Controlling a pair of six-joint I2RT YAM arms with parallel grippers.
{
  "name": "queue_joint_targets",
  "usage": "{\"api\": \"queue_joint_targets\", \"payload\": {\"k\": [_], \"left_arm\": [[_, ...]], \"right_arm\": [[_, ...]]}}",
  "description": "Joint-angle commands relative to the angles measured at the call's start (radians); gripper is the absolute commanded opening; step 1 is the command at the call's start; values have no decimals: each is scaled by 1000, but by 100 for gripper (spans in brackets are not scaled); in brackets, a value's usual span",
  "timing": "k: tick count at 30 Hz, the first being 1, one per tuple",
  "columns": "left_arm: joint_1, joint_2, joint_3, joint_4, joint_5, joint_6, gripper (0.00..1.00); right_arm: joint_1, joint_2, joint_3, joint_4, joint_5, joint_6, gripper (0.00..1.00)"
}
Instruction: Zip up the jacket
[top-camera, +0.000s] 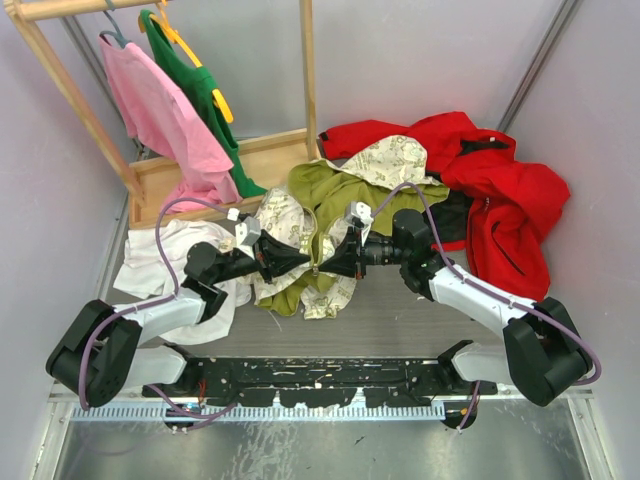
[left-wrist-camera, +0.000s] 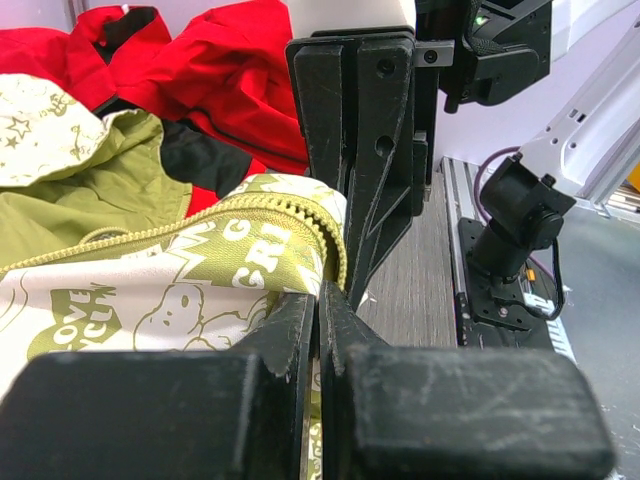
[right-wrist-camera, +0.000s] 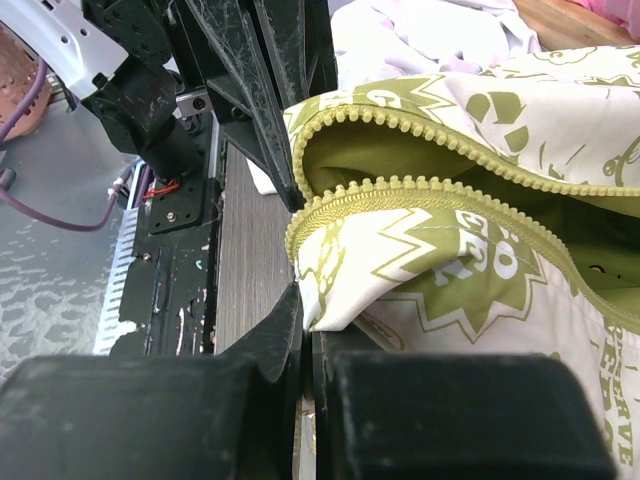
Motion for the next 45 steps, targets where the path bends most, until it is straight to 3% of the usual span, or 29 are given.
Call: {"api": "queue_joint_targets", "payload": {"k": [1,45], "left_arm": [[-6,-30,-1,68,-15,25,2],[-7,4,11,68,20,24,0]], "right_arm": [[5,-10,17,34,-30,-8,1],[3,-49,-9,90,27,37,1]]}}
